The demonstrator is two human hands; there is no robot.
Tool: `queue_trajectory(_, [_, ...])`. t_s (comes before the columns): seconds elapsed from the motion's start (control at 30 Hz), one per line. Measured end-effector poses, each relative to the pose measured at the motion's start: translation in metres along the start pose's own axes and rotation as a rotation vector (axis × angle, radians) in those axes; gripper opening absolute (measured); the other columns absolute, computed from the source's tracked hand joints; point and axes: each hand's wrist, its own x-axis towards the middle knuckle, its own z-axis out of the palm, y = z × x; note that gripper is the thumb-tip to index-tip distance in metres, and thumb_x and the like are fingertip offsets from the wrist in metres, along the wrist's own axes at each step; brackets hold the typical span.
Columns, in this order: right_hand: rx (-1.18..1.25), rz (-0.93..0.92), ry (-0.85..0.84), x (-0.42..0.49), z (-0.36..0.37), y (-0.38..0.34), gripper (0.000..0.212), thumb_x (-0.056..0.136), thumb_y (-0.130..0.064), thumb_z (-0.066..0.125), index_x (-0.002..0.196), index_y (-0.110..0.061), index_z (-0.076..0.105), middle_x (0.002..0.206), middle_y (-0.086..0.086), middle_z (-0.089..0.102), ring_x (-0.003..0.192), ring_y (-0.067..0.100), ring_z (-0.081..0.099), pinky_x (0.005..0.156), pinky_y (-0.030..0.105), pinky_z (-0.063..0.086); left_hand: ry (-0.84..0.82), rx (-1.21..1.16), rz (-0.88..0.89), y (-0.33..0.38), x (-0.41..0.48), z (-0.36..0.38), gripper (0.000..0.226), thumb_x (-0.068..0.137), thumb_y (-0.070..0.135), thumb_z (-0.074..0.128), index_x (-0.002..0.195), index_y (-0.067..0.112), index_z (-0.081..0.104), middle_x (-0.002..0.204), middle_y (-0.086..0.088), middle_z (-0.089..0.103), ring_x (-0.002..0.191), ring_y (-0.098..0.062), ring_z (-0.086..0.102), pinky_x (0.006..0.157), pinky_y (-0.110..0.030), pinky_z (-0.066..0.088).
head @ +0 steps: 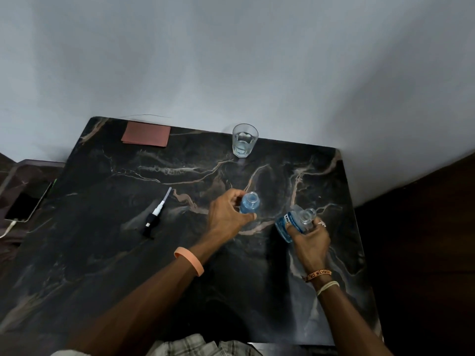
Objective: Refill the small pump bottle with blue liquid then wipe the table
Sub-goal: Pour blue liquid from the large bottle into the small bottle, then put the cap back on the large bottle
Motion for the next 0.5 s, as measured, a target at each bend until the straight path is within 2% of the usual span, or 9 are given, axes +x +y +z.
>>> queue_trajectory(0.2, [-0.063, 0.006, 0.026, -0.001, 0.004, -0.003, 0.048, 0.075, -0.011, 0.083, 0.117, -0.015, 0.059, 0.118, 0.007, 0.068, 0.104, 0.020, 0.067, 0.088, 0.036, 0.057, 0.008, -0.048, -0.006, -0.012, -0.003, 0.003, 0.054, 0.060, 0.020, 0.093, 0.098, 0.041, 0.060, 0.097, 0.014, 0.073, 0.088, 0.003, 0.069, 0.080, -0.022, 0.059])
queue_trajectory(0.27, [-0.073, 0.010, 0.016, -0.008, 0.004, -0.008, 0.064, 0.072, -0.014, 0.086, 0.127, -0.012, 0.054, 0.127, 0.009, 0.062, 0.114, 0.023, 0.063, 0.093, 0.036, 0.055, 0.015, -0.064, -0.002, -0.013, -0.004, 0.002, 0.053, 0.060, 0.020, 0.093, 0.097, 0.041, 0.061, 0.096, 0.015, 0.073, 0.088, 0.005, 0.068, 0.081, -0.022, 0.059])
queue_trajectory(0.33, [-0.138, -0.034, 0.083, -0.019, 0.000, -0.015, 0.089, 0.067, -0.023, 0.090, 0.141, -0.012, 0.043, 0.142, 0.009, 0.049, 0.130, 0.022, 0.049, 0.106, 0.044, 0.045, 0.021, -0.084, 0.003, -0.014, -0.005, 0.000, 0.052, 0.059, 0.020, 0.093, 0.098, 0.039, 0.063, 0.096, 0.016, 0.073, 0.088, 0.005, 0.068, 0.081, -0.023, 0.059])
queue_trajectory(0.37, [-0.198, -0.125, 0.160, -0.026, -0.004, -0.019, 0.093, 0.067, -0.028, 0.090, 0.144, -0.012, 0.041, 0.146, 0.009, 0.044, 0.134, 0.023, 0.042, 0.109, 0.049, 0.040, 0.027, -0.095, 0.003, -0.015, -0.005, -0.001, 0.052, 0.059, 0.021, 0.093, 0.099, 0.038, 0.065, 0.096, 0.016, 0.073, 0.088, 0.005, 0.068, 0.082, -0.024, 0.059])
queue_trajectory(0.43, [-0.245, -0.425, 0.295, -0.038, -0.009, -0.027, 0.081, 0.072, -0.033, 0.081, 0.140, -0.007, 0.047, 0.143, 0.009, 0.045, 0.133, 0.023, 0.042, 0.107, 0.054, 0.038, 0.035, -0.125, 0.006, -0.018, -0.006, -0.005, 0.053, 0.058, 0.023, 0.094, 0.103, 0.034, 0.066, 0.098, 0.016, 0.074, 0.090, 0.003, 0.069, 0.084, -0.026, 0.059])
queue_trajectory(0.5, [-0.172, -0.656, 0.241, -0.051, -0.009, -0.038, 0.062, 0.078, -0.032, 0.070, 0.133, -0.008, 0.052, 0.136, 0.005, 0.048, 0.127, 0.018, 0.047, 0.101, 0.047, 0.045, 0.032, -0.145, 0.014, -0.020, -0.006, -0.009, 0.055, 0.058, 0.024, 0.094, 0.105, 0.033, 0.067, 0.099, 0.017, 0.074, 0.092, 0.002, 0.069, 0.085, -0.027, 0.058])
